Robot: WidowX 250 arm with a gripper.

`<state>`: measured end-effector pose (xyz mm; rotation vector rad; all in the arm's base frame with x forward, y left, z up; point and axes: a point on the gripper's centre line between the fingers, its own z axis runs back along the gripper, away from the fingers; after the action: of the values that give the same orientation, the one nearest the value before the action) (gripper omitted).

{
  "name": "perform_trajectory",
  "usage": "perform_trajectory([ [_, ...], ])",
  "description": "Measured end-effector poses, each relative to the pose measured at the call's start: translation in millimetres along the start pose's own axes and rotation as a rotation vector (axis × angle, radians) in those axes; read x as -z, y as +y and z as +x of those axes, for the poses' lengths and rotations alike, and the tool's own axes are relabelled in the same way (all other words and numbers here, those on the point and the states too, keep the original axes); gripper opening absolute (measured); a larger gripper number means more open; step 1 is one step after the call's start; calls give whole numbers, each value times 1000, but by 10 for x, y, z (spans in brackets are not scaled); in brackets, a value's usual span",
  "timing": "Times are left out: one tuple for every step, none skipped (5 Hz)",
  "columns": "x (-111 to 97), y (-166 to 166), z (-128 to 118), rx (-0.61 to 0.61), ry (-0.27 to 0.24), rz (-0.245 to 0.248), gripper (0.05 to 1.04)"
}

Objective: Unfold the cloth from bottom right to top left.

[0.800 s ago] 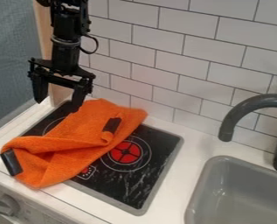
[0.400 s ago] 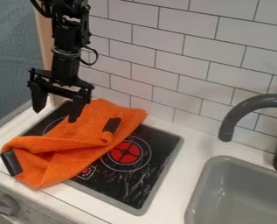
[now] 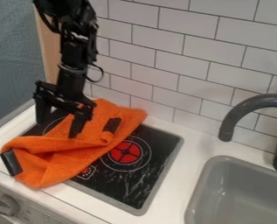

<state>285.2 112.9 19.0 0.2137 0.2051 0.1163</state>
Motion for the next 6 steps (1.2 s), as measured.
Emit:
perform_trajectory([
  [70,-65,-4,85,4,-7,999],
  [78,-154,21,157,-6,-6,999],
  [219,-288,13,228,36,-13,999],
  [221,-293,27,238,29,-6,997],
  [218,-370,39,263,17,8,926],
  [219,-381,55,261,8,13,607],
])
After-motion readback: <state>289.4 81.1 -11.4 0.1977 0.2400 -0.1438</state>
